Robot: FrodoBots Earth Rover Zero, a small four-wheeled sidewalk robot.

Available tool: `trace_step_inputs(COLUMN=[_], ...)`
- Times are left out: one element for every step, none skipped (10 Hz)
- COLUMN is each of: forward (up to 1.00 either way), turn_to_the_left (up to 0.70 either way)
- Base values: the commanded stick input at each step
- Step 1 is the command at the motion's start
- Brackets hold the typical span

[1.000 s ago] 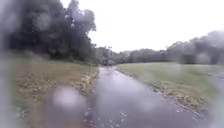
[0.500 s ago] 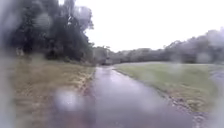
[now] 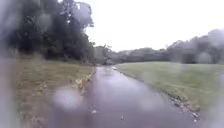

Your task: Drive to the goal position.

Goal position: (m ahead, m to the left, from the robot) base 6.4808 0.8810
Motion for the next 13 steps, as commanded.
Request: trace_step_inputs(forward=[0.85,0.85,0.85,0.85,0.85,0.85,0.85,0.85,0.85,0.85,0.85,0.85,0.85], turn_to_the_left=[-0.23,-0.05,0.02,0.02,0.02,0.02,0.02,0.02,0.02,0.02,0.02,0.02,0.02])
